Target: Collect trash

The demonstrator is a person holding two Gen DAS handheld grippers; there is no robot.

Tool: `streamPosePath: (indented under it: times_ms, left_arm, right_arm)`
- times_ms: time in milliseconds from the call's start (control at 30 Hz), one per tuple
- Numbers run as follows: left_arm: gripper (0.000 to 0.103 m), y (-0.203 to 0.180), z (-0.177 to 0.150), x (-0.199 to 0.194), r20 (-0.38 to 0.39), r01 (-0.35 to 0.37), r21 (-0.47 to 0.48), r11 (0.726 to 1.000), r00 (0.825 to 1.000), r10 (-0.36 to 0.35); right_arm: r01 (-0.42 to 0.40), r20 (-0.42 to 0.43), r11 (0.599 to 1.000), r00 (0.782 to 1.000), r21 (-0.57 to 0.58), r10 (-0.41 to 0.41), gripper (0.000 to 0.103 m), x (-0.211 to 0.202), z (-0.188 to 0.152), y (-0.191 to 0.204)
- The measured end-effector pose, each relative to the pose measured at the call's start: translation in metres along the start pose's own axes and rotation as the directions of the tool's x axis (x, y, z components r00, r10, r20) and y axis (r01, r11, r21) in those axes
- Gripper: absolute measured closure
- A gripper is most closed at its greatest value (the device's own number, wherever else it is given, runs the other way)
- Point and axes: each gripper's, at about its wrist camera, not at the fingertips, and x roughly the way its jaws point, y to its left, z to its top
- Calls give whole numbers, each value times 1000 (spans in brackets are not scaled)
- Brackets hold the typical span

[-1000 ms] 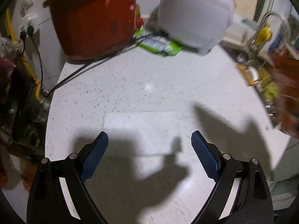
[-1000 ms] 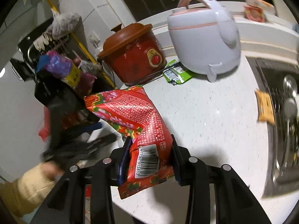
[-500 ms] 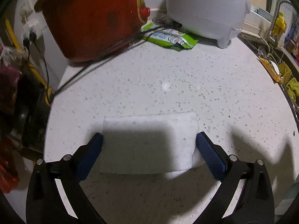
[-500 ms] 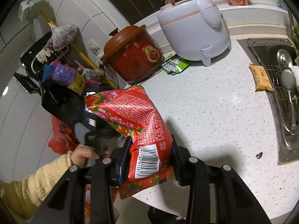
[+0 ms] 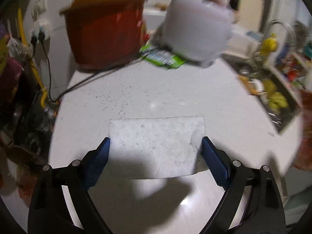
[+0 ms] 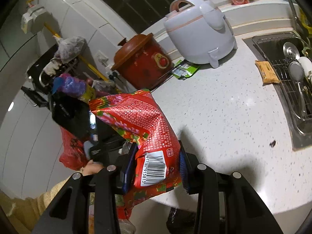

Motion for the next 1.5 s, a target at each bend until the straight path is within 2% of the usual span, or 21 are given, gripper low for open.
streamPosePath:
  times_ms: [133,267,400,467,567,600,633,700,733,800,833,867,933,1000,1100,1167,1200,1233,1300,1433,1500]
  left_arm:
    - [14,-13,-56,-67,-26,79,66,995,997,-78]
    - [14,-30,-136,-84,-190,135,59,989,974,-122]
    - [14,-33,-206,-40,-339,130,-31,991,932,-133]
    - [14,-30,-242,-1,-411,107,-89,990,902,-134]
    - [11,-29,-280,49,-478,59,-115,992,872,-107]
    - [10,-30,-294,70,-504,41,-118,992,859,-95]
    - [10,-29,-303,83,-527,25,-121,992,845,-86]
    - [9,-30,-321,116,-580,-7,-115,993,812,-61]
    - [9,-29,-326,126,-593,-15,-108,994,803,-52]
    - [9,-29,-337,142,-621,-31,-86,996,783,-29]
    - [9,-30,-341,152,-644,-42,-64,997,765,-9]
    - [9,-30,-342,155,-646,-39,-59,998,763,-8]
    - [9,-29,-341,150,-641,-38,-63,997,768,-12]
    - [9,-28,-333,135,-620,-26,-76,997,784,-26]
    - [8,-31,-318,114,-562,-11,-42,999,827,-14]
    - [8,-35,-308,99,-553,-1,0,1000,833,1]
    - [8,-36,-302,93,-546,21,-18,1000,838,-28]
    - [8,-35,-293,80,-529,86,-73,994,841,-112]
    - [8,-33,-270,51,-474,157,-134,978,857,-203]
    - [7,-19,-247,22,-403,251,-294,922,843,-358]
    - [7,-13,-244,17,-393,237,-322,917,847,-357]
  right_arm:
    - [30,-90,994,995,-103,-40,63,-14,-36,20]
    - [71,-252,984,961,-163,-111,63,-4,-92,27]
    - [118,-414,984,896,-131,-162,63,38,-153,7]
    - [169,-470,977,857,-130,-211,63,65,-181,-11]
    - [257,-509,957,811,-135,-289,63,95,-210,-40]
    - [302,-513,938,785,-172,-347,62,107,-220,-50]
    - [336,-510,918,764,-209,-396,56,116,-230,-60]
    - [388,-492,889,740,-243,-457,44,131,-240,-75]
    - [407,-483,876,730,-261,-483,32,138,-243,-82]
    - [439,-464,852,715,-283,-523,29,147,-247,-91]
    - [444,-463,851,714,-282,-526,28,150,-247,-94]
    - [449,-465,850,711,-277,-527,28,151,-246,-95]
    - [427,-474,866,725,-260,-499,28,148,-240,-92]
    - [388,-473,886,749,-256,-465,28,136,-230,-78]
    - [279,-443,924,816,-261,-372,28,99,-206,-40]
    - [205,-413,940,858,-272,-306,28,74,-180,-13]
    - [162,-376,949,889,-270,-259,28,55,-158,5]
    - [141,-346,952,909,-271,-234,26,43,-143,14]
    - [126,-241,952,951,-279,-196,17,15,-103,33]
    - [126,-117,957,980,-261,-161,15,-12,-53,43]
    - [122,-94,965,985,-232,-148,15,-17,-42,42]
